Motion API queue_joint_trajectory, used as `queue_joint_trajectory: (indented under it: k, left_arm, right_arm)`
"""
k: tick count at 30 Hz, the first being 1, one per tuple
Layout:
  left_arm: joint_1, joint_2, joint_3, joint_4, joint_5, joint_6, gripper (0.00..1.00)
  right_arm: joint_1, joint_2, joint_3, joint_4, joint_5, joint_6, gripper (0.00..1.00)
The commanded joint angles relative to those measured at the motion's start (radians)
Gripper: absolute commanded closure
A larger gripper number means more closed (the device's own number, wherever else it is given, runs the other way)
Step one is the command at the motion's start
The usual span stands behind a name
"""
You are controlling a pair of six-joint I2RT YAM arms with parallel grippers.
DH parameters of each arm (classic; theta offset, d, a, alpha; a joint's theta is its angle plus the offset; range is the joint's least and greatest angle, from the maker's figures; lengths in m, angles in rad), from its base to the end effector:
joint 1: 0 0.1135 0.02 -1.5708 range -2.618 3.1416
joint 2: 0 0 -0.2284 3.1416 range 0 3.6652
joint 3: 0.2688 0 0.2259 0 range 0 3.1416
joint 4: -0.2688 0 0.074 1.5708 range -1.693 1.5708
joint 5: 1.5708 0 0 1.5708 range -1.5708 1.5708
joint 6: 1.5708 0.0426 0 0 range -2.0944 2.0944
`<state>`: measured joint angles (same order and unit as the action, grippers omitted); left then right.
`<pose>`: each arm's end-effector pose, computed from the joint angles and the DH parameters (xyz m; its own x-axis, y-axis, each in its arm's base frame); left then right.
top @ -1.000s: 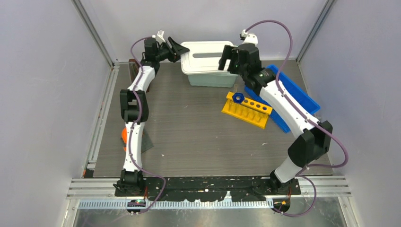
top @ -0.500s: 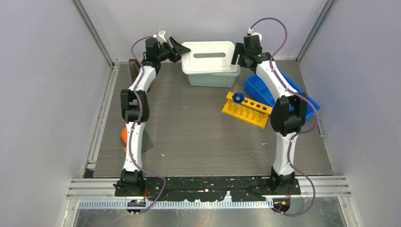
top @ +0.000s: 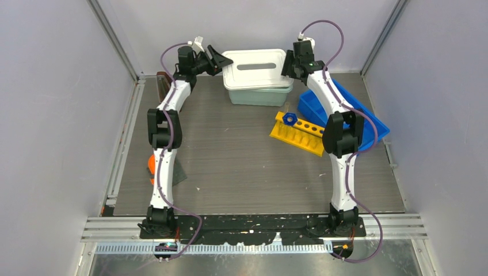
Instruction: Organize the chemistry lab equipment
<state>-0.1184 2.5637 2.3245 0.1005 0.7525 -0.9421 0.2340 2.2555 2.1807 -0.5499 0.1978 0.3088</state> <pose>0.5340 -0.0928 0.2304 -0.6941 -0.5120 -0.5060 0.3350 0.3925 -0.8566 0.4689 0.1032 0.2663 -0.5640 0.1719 -0.8077 0.1040 0.9851 0.1370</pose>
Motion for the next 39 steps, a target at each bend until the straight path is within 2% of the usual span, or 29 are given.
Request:
queue_joint_trajectory:
  k: [1,7,14,25,30,35,39]
  left_arm:
    - [-0.004,-0.061,-0.017,0.006,-0.013,0.067,0.39]
    - [0.0,-0.129,-0.048,-0.06,-0.081,0.153,0.37]
    - [0.001,-0.235,-0.101,-0.223,-0.227,0.347,0.33]
    - [-0.013,-0.272,-0.197,-0.269,-0.242,0.427,0.31]
    - [-0.018,-0.269,-0.233,-0.261,-0.243,0.429,0.31]
    - [-0.018,-0.269,-0.271,-0.246,-0.247,0.429,0.32]
    - [-0.02,-0.273,-0.291,-0.243,-0.247,0.43,0.33]
  right_arm:
    - [-0.006,0.005,0.014,0.007,0.028,0.021,0.42]
    - [-0.01,-0.018,-0.031,0.022,0.051,0.053,0.63]
    - [-0.011,-0.05,-0.08,0.03,0.057,0.145,0.69]
    - [-0.01,-0.126,-0.211,0.097,-0.127,0.085,0.69]
    - [-0.009,-0.135,-0.226,0.069,-0.147,0.067,0.67]
    - [0.006,-0.138,-0.24,0.066,-0.117,0.113,0.58]
    - [0.023,-0.132,-0.24,0.072,-0.109,0.123,0.57]
